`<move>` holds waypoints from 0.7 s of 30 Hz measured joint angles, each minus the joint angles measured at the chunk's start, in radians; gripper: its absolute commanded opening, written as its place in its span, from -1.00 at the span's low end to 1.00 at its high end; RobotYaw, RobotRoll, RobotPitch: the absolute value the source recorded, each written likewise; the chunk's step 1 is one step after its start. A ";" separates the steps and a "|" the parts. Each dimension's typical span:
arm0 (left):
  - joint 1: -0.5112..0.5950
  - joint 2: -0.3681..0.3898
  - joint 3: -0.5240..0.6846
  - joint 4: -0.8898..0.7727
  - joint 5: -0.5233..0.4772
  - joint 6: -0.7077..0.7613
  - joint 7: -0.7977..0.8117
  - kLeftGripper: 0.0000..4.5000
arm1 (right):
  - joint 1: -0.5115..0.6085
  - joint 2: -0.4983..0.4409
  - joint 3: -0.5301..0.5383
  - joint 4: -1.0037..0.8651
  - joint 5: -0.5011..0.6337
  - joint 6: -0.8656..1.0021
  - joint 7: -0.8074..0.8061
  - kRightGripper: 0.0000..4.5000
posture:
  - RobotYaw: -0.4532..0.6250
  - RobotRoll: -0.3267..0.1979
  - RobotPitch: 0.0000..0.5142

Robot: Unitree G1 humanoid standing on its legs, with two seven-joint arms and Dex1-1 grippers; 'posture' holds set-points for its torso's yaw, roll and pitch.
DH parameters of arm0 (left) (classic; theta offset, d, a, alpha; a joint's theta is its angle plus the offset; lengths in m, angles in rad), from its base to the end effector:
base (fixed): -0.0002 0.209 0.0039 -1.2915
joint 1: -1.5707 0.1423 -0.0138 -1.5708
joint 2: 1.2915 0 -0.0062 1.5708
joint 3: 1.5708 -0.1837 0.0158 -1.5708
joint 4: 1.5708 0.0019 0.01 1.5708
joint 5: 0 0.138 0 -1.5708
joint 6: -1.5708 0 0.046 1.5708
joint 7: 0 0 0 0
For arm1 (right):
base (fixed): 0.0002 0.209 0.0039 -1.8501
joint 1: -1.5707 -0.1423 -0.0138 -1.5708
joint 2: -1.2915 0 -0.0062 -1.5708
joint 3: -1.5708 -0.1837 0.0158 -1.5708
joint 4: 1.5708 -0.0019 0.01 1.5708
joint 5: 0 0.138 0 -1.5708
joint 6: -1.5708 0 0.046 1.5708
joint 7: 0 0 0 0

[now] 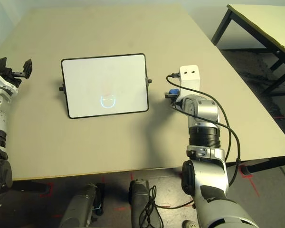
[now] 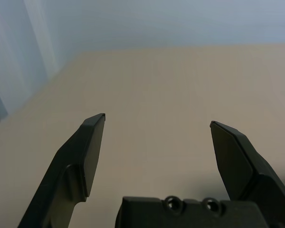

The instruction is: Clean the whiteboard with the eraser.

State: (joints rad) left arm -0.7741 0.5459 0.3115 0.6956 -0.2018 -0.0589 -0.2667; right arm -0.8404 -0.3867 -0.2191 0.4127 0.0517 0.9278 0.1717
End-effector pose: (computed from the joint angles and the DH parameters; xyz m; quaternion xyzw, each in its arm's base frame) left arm 0.3137 0.2962 0.1789 0.0551 -0.1280 0.0501 0.9890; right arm 0.3250 -0.2293 0.1784 -0.0237 0.2261 -0.0303 0.9733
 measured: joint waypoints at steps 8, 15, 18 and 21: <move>0.004 -0.038 -0.011 0.010 0.000 0.024 0.001 1.00 | -0.009 -0.010 0.005 0.105 0.018 -0.133 0.064 0.59 | -0.15 0.25 -0.21; 0.009 -0.055 -0.017 0.001 0.000 0.046 0.001 1.00 | -0.010 -0.038 -0.044 0.134 0.064 -0.274 0.075 0.99 | -0.17 0.25 -0.14; 0.014 -0.055 -0.016 -0.001 0.000 0.046 0.005 1.00 | -0.018 -0.070 -0.091 0.195 0.069 -0.448 0.025 0.99 | -0.19 0.25 -0.10; 0.018 -0.055 -0.016 0.001 0.002 0.038 0.014 1.00 | -0.030 -0.115 -0.129 0.279 0.069 -0.645 -0.017 0.99 | -0.21 0.25 -0.09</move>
State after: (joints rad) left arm -0.7562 0.4911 0.2958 0.6967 -0.1998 -0.0207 -0.2524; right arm -0.8702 -0.5014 -0.3484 0.6921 0.1203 0.2823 0.1548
